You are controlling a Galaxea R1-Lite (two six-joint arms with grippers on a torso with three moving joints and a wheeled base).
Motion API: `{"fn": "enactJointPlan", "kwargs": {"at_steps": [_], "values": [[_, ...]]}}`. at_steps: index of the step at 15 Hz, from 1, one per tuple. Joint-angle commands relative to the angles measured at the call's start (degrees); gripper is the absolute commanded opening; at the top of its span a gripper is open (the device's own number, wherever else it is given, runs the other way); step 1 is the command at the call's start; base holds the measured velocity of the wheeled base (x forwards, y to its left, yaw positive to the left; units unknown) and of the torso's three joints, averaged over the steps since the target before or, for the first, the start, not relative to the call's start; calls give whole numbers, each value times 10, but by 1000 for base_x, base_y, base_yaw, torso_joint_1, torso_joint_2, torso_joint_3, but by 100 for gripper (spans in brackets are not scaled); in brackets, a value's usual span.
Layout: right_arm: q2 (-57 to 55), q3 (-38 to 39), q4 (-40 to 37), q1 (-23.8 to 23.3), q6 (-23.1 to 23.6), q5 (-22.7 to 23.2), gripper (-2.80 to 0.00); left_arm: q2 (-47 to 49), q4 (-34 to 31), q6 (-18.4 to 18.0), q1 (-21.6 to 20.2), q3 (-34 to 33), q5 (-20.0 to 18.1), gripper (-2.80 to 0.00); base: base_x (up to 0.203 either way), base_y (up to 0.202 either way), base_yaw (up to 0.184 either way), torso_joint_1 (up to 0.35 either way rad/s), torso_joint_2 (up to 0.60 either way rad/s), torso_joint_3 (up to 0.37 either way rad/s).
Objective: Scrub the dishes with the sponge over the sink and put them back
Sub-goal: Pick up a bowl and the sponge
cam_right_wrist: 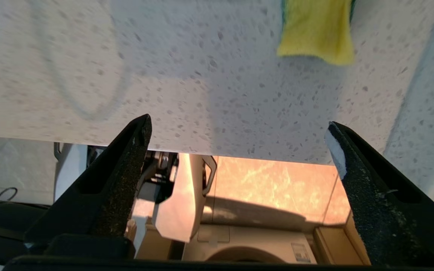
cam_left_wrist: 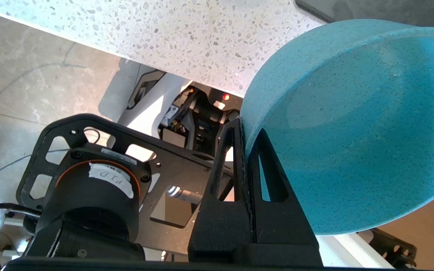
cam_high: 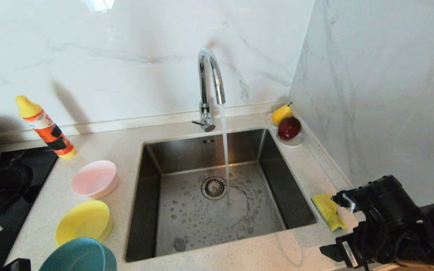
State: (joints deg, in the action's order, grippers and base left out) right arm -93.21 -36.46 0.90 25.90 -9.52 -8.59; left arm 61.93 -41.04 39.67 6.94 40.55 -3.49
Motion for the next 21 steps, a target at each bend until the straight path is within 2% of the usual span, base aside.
{"fn": "enactJointPlan", "kwargs": {"at_steps": [1,10,17,21], "values": [[-18,1,1,-6,-1,0,0,-2,-4,2,0,1,0,-280,0,0,0,0,0,0],[-58,-4,36,-25,8,10,0,-2,-6,3,0,13,0,-280,0,0,0,0,0,0],[-66,-9,43,-54,39,23,0,-1,-11,3,0,17,-1,-280,0,0,0,0,0,0],[-74,-10,76,-58,49,26,0,-2,-13,3,0,17,-1,-280,0,0,0,0,0,0]]}}
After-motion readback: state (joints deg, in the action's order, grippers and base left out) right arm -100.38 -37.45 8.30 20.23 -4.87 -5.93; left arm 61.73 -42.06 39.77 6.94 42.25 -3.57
